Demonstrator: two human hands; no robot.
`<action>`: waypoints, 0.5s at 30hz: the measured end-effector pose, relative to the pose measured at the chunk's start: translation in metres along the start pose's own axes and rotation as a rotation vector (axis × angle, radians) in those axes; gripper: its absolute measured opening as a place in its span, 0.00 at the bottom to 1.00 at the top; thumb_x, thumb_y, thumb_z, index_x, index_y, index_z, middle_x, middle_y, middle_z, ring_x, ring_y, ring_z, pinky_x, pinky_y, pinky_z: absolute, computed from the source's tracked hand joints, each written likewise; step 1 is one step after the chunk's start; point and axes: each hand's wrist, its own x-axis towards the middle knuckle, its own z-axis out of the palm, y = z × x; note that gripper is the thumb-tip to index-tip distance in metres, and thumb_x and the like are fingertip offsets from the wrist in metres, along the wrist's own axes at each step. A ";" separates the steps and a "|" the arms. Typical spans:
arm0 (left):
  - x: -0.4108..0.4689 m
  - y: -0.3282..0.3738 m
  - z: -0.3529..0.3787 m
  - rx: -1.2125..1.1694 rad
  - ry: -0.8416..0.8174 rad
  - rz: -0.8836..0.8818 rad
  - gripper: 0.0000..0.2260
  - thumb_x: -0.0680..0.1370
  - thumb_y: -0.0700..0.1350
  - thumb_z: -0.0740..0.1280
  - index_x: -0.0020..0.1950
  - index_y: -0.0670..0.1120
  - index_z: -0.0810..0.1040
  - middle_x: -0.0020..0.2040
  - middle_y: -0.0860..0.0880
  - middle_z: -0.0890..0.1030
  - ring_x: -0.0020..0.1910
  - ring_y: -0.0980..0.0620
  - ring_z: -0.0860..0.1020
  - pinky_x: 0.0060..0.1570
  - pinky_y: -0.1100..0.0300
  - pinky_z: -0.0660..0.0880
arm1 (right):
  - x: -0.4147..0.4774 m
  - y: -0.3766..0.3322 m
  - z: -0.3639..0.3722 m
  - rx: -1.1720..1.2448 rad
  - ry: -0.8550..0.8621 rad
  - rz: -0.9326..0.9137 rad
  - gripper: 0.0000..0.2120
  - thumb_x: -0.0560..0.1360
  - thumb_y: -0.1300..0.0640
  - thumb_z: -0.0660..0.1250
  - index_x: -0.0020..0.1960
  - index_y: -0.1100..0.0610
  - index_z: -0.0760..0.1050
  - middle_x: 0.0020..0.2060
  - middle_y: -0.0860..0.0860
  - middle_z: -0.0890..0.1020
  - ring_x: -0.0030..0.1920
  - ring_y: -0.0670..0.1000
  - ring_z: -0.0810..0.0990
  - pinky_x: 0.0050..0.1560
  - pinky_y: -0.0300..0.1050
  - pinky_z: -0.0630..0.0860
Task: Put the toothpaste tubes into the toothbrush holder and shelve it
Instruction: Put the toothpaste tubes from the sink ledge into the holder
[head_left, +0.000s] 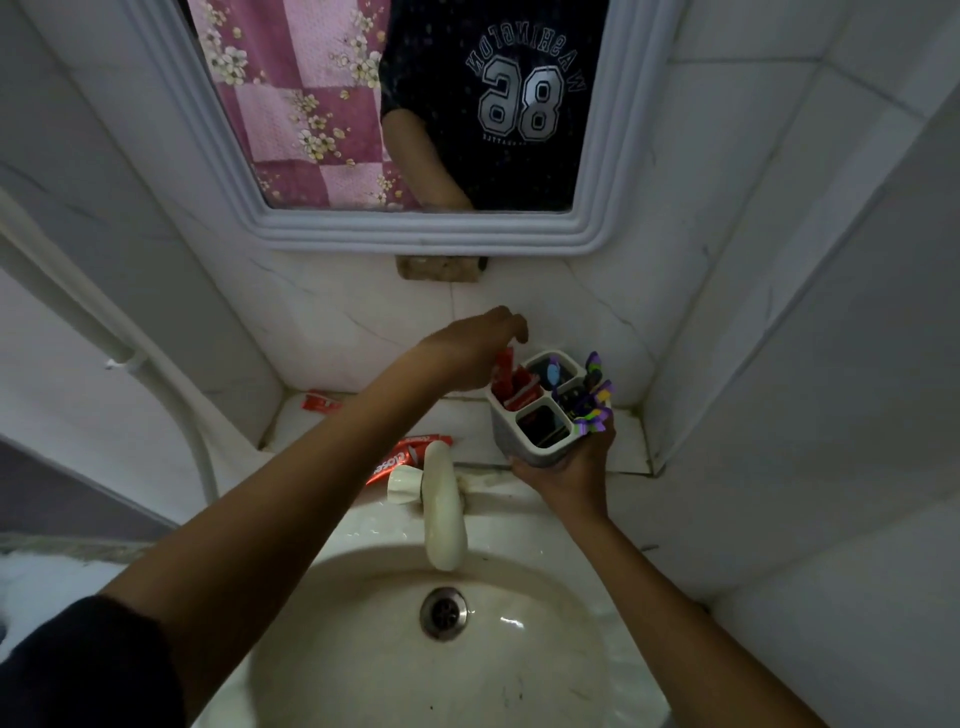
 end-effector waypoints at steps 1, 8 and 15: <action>-0.001 0.001 0.002 -0.051 0.005 -0.012 0.25 0.73 0.33 0.67 0.68 0.48 0.69 0.68 0.47 0.70 0.52 0.51 0.73 0.46 0.58 0.72 | 0.000 -0.002 0.000 0.008 -0.012 0.006 0.60 0.54 0.56 0.91 0.74 0.37 0.59 0.75 0.59 0.72 0.75 0.56 0.77 0.71 0.34 0.77; -0.023 -0.035 0.021 -0.315 0.172 -0.160 0.15 0.75 0.35 0.67 0.59 0.47 0.75 0.58 0.47 0.79 0.52 0.48 0.79 0.49 0.52 0.78 | 0.001 -0.003 -0.001 0.015 -0.029 0.045 0.60 0.54 0.46 0.87 0.79 0.58 0.63 0.72 0.56 0.77 0.71 0.52 0.81 0.70 0.39 0.80; -0.093 -0.129 0.064 -0.120 0.053 -0.501 0.09 0.76 0.40 0.67 0.54 0.48 0.82 0.55 0.51 0.82 0.51 0.50 0.79 0.47 0.57 0.77 | 0.002 0.000 0.001 -0.001 0.001 0.010 0.60 0.54 0.45 0.85 0.79 0.62 0.63 0.72 0.61 0.76 0.71 0.57 0.80 0.69 0.36 0.76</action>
